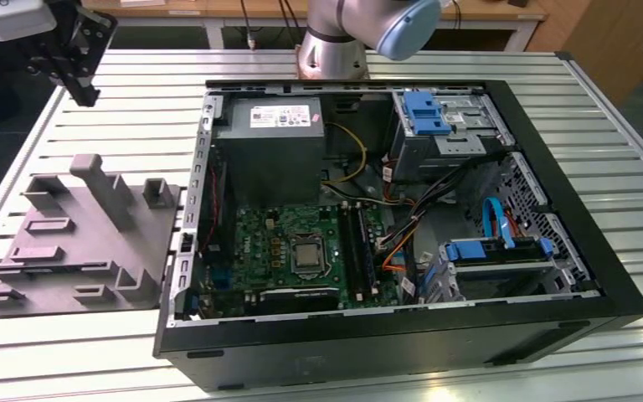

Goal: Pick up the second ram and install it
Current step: 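Reach for the second ram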

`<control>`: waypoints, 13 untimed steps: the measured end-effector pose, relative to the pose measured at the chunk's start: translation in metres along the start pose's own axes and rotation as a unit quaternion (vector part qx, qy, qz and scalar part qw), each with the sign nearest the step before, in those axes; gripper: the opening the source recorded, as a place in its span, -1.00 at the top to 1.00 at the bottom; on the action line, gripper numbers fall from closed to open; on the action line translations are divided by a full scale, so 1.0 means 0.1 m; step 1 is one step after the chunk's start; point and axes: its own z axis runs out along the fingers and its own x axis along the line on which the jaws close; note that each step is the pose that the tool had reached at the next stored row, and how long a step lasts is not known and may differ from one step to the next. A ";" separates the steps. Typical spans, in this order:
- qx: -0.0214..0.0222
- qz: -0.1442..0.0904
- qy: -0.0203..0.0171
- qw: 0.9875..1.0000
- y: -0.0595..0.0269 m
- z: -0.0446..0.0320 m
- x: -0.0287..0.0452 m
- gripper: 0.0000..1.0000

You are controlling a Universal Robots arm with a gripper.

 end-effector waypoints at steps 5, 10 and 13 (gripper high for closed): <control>0.000 0.000 0.000 1.000 -0.008 0.012 0.101 0.80; 0.000 0.000 0.000 1.000 -0.018 0.028 0.226 0.80; 0.000 0.000 0.000 1.000 -0.024 0.041 0.298 0.80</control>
